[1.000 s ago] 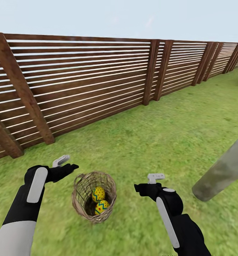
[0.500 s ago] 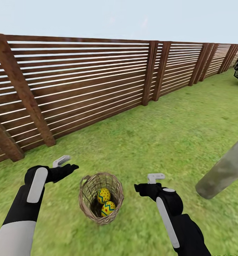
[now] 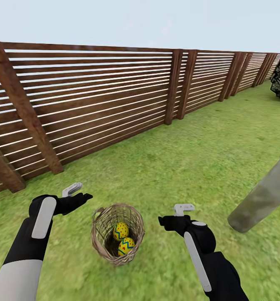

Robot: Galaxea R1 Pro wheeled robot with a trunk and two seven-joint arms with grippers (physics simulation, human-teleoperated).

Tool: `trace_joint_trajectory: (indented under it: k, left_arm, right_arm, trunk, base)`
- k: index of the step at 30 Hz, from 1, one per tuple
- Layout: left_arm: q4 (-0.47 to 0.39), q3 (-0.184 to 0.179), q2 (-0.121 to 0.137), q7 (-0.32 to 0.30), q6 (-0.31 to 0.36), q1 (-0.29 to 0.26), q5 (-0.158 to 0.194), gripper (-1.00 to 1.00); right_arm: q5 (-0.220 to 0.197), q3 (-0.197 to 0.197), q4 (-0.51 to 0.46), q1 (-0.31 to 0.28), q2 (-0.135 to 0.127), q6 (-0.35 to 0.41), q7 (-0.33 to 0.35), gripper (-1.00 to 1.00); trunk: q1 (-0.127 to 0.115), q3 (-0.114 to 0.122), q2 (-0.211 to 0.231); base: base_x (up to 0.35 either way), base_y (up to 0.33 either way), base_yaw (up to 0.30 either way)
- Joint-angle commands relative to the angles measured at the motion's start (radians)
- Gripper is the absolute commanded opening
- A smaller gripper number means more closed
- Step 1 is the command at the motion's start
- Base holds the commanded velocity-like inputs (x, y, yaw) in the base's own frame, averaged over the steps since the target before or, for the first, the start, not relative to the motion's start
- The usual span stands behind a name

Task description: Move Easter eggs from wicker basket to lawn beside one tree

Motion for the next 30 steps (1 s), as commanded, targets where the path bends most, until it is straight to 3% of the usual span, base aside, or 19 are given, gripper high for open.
trace_joint_trajectory:
  k: [1,10,30]
  left_arm:
    - [-0.001,0.000,0.000,0.009,0.003,-0.001,0.011,1.00]
    - [0.000,0.000,0.000,0.013,0.003,-0.001,0.009,1.00]
    - [-0.001,0.000,-0.001,0.014,0.003,-0.002,0.009,1.00]
  right_arm:
    - [-0.010,0.001,-0.001,-0.001,0.000,0.003,-0.011,1.00]
    - [-0.011,0.000,-0.001,0.000,0.000,0.003,-0.010,1.00]
    - [-0.011,-0.016,-0.002,0.000,0.001,0.003,-0.013,1.00]
  trunk:
    - [0.000,-0.001,-0.001]
    - [0.000,-0.001,-0.001]
    - [0.000,-0.001,-0.001]
  base:
    - [0.000,0.001,-0.003]
    - [0.009,0.000,-0.001]
    - [0.179,-0.024,0.000]
